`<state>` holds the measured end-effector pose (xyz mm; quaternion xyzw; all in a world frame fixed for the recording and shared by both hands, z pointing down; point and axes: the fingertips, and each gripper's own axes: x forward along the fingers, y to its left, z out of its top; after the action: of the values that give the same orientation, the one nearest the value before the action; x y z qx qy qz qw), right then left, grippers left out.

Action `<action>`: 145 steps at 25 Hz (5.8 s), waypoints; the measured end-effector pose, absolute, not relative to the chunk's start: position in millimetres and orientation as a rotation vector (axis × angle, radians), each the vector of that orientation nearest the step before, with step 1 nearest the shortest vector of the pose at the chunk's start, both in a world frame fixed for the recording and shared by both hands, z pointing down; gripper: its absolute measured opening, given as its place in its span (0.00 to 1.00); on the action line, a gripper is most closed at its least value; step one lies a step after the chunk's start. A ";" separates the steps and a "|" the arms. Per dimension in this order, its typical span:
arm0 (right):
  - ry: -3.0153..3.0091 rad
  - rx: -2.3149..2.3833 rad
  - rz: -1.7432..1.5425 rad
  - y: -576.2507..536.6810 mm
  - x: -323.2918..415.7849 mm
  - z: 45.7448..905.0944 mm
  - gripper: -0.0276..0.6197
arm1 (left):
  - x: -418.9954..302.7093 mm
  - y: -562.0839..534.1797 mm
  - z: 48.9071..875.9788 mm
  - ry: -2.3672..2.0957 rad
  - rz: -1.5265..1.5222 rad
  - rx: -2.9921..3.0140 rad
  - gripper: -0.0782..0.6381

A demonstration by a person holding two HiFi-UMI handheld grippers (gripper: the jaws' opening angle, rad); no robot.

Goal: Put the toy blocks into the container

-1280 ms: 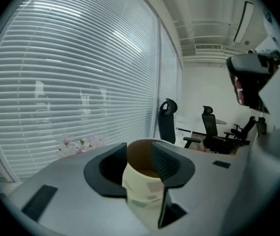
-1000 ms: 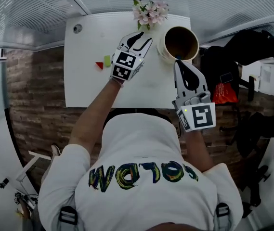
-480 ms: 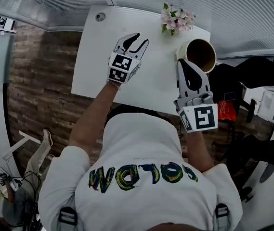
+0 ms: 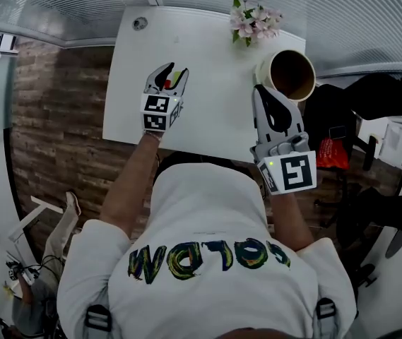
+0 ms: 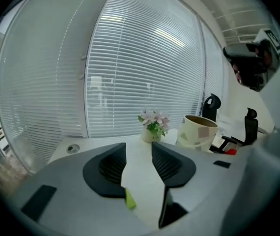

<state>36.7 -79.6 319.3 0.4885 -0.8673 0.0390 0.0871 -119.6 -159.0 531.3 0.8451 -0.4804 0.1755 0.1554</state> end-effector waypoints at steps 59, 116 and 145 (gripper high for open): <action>-2.494 1.460 0.178 -68.4 40.8 345.9 0.06 | -197.5 -140.0 709.9 -1.475 0.858 2.086 0.28; -2.233 1.896 0.076 -1.3 162.7 311.1 0.05 | 5.2 -83.2 352.4 -1.041 0.163 2.771 0.28; -2.170 1.986 0.163 18.4 192.3 336.7 0.05 | 141.8 -105.8 439.9 -0.722 0.396 2.801 0.28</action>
<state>192.3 18.4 336.7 0.6707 -0.7332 0.0551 0.0975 141.8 -105.8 439.9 0.9535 -0.2458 0.1347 0.1110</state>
